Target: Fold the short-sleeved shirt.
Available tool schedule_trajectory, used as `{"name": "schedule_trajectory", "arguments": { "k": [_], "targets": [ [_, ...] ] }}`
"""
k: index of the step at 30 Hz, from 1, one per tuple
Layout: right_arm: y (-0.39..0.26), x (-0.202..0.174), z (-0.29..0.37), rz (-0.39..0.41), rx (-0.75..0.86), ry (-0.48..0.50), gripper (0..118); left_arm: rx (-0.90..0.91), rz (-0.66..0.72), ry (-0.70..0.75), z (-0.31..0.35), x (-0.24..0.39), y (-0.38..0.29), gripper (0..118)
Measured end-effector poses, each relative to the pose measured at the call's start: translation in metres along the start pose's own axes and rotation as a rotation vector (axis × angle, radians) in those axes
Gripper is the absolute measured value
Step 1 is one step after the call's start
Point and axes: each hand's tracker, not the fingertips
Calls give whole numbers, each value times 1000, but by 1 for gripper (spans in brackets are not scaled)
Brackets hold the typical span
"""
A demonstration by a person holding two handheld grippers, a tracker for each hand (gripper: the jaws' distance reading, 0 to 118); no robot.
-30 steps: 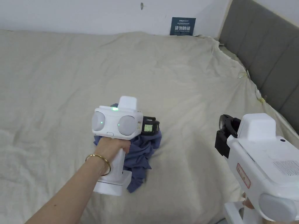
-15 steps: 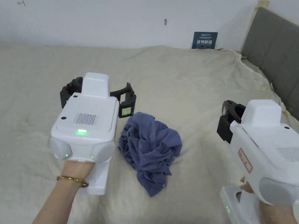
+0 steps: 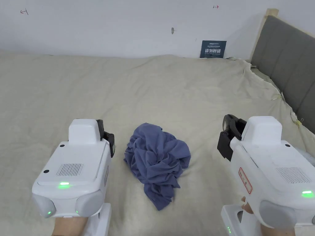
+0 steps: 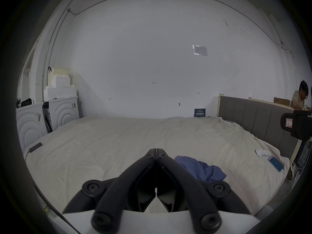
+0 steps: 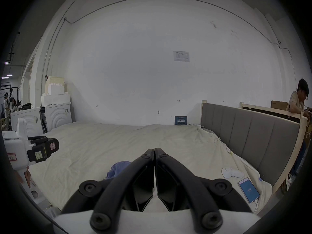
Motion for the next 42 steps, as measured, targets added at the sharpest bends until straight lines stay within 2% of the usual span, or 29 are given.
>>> {"name": "schedule_trajectory", "arguments": {
  "k": [22, 29, 30, 31, 33, 34, 35, 37, 42],
  "targets": [
    [-1, 2, -1, 14, -32, 8, 0, -78, -4, -30, -7, 4, -2, 0],
    [2, 0, -15, 35, -38, 23, 0, -234, 83, -47, -51, -2, 11, 0],
    [2, 0, -17, 38, -41, 25, 0, -274, 91, -55, -59, -2, 13, 5],
    [1, -1, -19, 40, -44, 27, 0, -327, 96, -62, -70, -3, 15, 22],
    [0, -1, -24, 40, -50, 33, 0, -415, 128, -76, -91, -2, 17, 71],
    [-1, -1, -26, 41, -53, 34, 0, -446, 141, -87, -101, -3, 16, 103],
    [-2, -2, -28, 40, -58, 34, 0, -477, 140, -100, -112, -2, 13, 117],
    [-5, -1, -33, 38, -66, 39, 0, -518, 110, -127, -131, 1, 5, 118],
    [-14, 2, -45, 40, -100, 38, 0, -730, 84, -22, -187, 7, -23, 118]
  ]
}}
